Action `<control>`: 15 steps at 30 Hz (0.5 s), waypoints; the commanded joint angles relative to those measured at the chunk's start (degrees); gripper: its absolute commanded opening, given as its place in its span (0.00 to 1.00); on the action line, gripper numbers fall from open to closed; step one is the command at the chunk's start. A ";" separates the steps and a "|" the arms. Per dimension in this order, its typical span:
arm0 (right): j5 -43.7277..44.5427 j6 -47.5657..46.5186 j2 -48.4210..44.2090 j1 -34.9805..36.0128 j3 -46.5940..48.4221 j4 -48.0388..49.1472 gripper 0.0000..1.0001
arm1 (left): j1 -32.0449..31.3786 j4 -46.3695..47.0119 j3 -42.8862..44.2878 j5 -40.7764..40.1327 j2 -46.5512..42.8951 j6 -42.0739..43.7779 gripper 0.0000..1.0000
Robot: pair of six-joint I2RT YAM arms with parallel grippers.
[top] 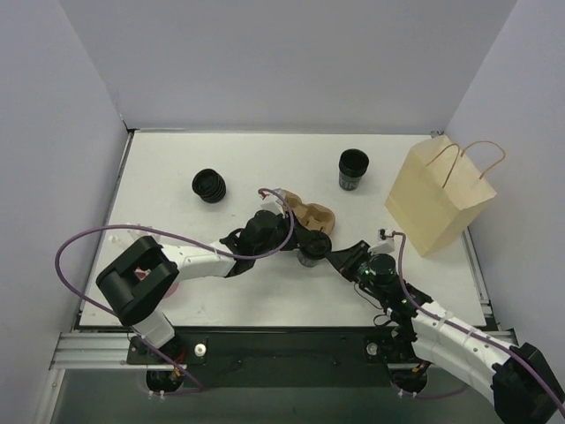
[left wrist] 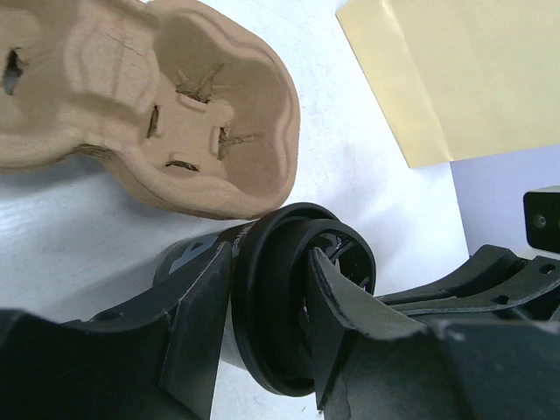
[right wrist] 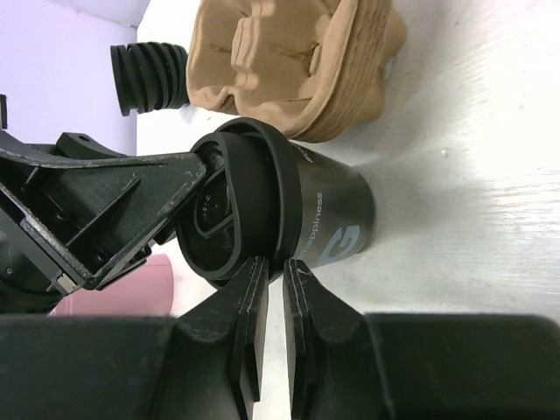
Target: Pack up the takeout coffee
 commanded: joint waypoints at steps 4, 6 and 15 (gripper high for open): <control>0.51 -7.55 -8.77 -0.84 5.92 -21.86 0.23 | -2.85 -27.94 -6.96 0.83 9.26 3.59 0.47; -3.10 -8.27 -9.13 -3.04 8.73 -22.48 0.25 | -2.93 -28.03 -7.22 0.48 9.08 3.50 0.47; -10.58 -10.91 -6.50 -11.39 12.26 -21.95 0.29 | -2.93 -28.56 -7.05 -0.05 8.47 3.50 0.47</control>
